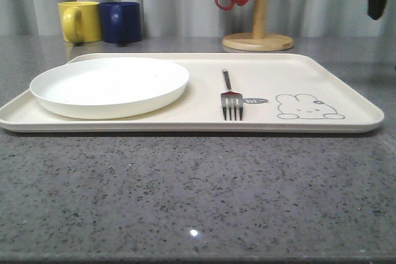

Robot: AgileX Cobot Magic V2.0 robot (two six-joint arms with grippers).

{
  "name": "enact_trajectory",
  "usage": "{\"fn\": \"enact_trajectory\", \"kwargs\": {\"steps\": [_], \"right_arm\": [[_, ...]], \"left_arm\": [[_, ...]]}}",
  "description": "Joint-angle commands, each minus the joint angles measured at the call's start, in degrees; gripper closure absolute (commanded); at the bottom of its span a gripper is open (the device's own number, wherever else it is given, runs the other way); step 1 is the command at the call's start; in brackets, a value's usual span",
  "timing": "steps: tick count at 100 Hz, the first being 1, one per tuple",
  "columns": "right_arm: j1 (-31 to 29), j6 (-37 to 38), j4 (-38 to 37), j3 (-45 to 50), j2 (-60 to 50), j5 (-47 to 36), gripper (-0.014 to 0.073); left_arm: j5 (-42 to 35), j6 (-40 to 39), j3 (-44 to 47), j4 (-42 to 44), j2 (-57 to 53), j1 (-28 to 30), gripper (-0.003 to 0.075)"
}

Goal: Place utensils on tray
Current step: 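Lower the fork onto the tray beside the plate and release, then grasp the steel chopsticks with the right gripper and carry them over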

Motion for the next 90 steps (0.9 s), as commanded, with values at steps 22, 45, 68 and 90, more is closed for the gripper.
{"fn": "enact_trajectory", "kwargs": {"steps": [22,45,68,90], "right_arm": [[-8.93,-4.94,-0.62,6.28,-2.99,5.47,0.0211],[-13.35,-7.44,1.13,11.60,-2.93,-0.81,0.0211],[-15.21,-11.83,3.55,12.61,-0.66,-2.98,0.0211],[-15.21,-12.48,4.31,12.61,2.32,-3.05,0.0211]], "left_arm": [[-4.20,-0.36,-1.56,-0.66,0.39,-0.33,0.0739],[-4.20,-0.36,-1.56,-0.66,0.39,-0.33,0.0739],[-4.20,-0.36,-1.56,-0.66,0.39,-0.33,0.0739],[-4.20,-0.36,-1.56,-0.66,0.39,-0.33,0.0739]]}}
